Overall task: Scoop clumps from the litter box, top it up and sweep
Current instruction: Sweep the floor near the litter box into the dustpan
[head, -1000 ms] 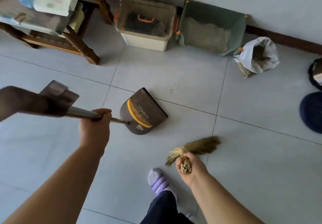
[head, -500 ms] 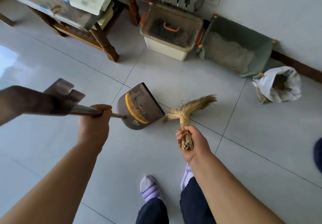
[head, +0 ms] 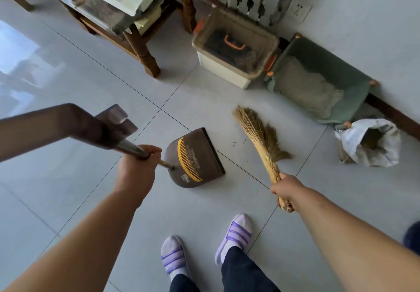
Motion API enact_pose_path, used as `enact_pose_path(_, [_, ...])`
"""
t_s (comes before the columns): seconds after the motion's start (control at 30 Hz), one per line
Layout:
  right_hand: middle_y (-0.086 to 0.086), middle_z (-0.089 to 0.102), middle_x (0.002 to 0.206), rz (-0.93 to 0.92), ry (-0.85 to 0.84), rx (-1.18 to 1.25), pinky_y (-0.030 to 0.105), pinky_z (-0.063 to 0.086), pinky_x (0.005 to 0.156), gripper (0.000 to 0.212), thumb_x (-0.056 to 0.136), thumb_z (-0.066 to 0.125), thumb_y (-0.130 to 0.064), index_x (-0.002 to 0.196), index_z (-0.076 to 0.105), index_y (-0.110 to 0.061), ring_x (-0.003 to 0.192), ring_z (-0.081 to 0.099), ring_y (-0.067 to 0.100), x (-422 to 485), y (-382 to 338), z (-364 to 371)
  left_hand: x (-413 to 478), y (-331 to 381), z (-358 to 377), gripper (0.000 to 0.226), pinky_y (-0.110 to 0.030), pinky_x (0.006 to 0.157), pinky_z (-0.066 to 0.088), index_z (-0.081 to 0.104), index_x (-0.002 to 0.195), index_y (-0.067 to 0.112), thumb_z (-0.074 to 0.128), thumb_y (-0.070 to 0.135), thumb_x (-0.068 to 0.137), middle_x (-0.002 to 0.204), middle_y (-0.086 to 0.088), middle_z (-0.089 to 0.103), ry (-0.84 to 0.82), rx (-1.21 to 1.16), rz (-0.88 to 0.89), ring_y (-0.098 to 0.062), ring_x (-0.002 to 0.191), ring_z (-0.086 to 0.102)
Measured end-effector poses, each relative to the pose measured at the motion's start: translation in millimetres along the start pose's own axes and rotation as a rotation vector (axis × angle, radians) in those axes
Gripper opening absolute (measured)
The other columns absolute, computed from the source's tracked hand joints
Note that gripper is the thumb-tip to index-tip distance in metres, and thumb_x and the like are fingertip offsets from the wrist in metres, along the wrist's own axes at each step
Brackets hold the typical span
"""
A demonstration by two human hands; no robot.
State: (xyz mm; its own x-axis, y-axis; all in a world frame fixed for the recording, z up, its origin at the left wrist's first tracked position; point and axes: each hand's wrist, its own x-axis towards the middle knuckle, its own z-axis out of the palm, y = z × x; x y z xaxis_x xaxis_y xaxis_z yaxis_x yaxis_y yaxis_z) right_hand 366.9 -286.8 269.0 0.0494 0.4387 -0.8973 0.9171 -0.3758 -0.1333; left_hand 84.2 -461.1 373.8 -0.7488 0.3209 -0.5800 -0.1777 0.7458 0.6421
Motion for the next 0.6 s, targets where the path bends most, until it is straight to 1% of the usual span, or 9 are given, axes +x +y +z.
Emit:
enact_pose_path(0.07, [0.018,0.061,0.111,-0.026,0.006,-0.242,0.033,0.053,0.062,0.058,0.088,0.049,-0.008,0.144,0.033,-0.009,0.072,0.06,0.026,-1,10,14,-1,3,5,0.022,-0.027,0.061,0.041,0.065,0.082,0.03,0.061,0.012,0.094,0.085,-0.003,0.062,-0.008,0.007,0.014,-0.026,0.08,0.058])
enact_pose_path(0.13, [0.013,0.055,0.131,-0.056,0.027,-0.459,0.03,0.052,0.077,0.063,0.091,0.046,-0.014,0.15,0.024,-0.013,0.098,0.061,0.026,-16,26,23,1,7,11,0.023,-0.027,0.061,0.039,0.064,0.082,0.029,0.06,0.011,0.094,0.082,-0.002,0.061,-0.036,0.03,0.028,-0.026,0.08,0.057])
enact_pose_path(0.2, [0.01,0.054,0.134,-0.054,0.004,-0.426,0.032,0.05,0.084,0.066,0.091,0.046,-0.017,0.152,0.021,-0.02,0.109,0.059,0.027,-35,44,27,2,13,18,0.027,-0.028,0.061,0.038,0.063,0.076,0.028,0.059,0.009,0.094,0.075,-0.002,0.057,-0.065,0.055,0.034,-0.025,0.076,0.053])
enact_pose_path(0.27, [0.007,0.059,0.125,-0.05,0.003,-0.283,0.034,0.051,0.079,0.068,0.09,0.049,-0.019,0.152,0.022,-0.025,0.099,0.061,0.026,-57,62,26,2,21,24,0.031,-0.031,0.064,0.038,0.062,0.071,0.027,0.057,0.005,0.093,0.068,-0.002,0.054,-0.089,0.079,0.036,-0.024,0.071,0.049])
enact_pose_path(0.37, [0.005,0.061,0.105,-0.006,0.028,-0.102,0.033,0.053,0.064,0.069,0.089,0.05,-0.016,0.151,0.024,-0.028,0.079,0.062,0.023,-81,79,26,2,26,25,0.033,-0.034,0.067,0.04,0.06,0.067,0.024,0.056,0.002,0.092,0.066,-0.002,0.052,-0.098,0.112,0.043,-0.023,0.068,0.047])
enact_pose_path(0.43, [0.008,0.062,0.097,0.037,0.067,0.013,0.034,0.051,0.063,0.061,0.088,0.049,-0.012,0.146,0.035,-0.022,0.074,0.061,0.024,-81,78,29,2,25,21,0.032,-0.034,0.066,0.038,0.058,0.067,0.022,0.056,0.003,0.092,0.067,-0.004,0.051,-0.108,0.141,0.057,-0.023,0.069,0.045])
enact_pose_path(0.5, [0.012,0.061,0.084,0.111,0.062,0.212,0.033,0.049,0.06,0.047,0.086,0.048,-0.006,0.132,0.049,-0.012,0.064,0.059,0.026,-69,67,37,5,23,15,0.029,-0.034,0.065,0.036,0.057,0.069,0.019,0.056,0.003,0.092,0.07,-0.009,0.049,-0.128,0.161,0.073,-0.024,0.07,0.044])
enact_pose_path(0.53, [0.013,0.061,0.085,0.152,0.051,0.286,0.033,0.05,0.06,0.043,0.085,0.049,-0.006,0.128,0.051,-0.009,0.064,0.059,0.026,-60,61,43,6,23,12,0.026,-0.033,0.065,0.036,0.058,0.07,0.017,0.056,0.003,0.092,0.071,-0.01,0.049,-0.134,0.164,0.076,-0.024,0.07,0.043])
enact_pose_path(0.6, [0.014,0.065,0.097,0.173,0.019,0.28,0.039,0.056,0.074,0.047,0.08,0.054,-0.012,0.127,0.053,-0.009,0.081,0.065,0.031,-44,52,62,10,20,7,0.025,-0.033,0.065,0.037,0.059,0.071,0.018,0.058,0.005,0.093,0.071,-0.008,0.052,-0.13,0.172,0.073,-0.025,0.069,0.045])
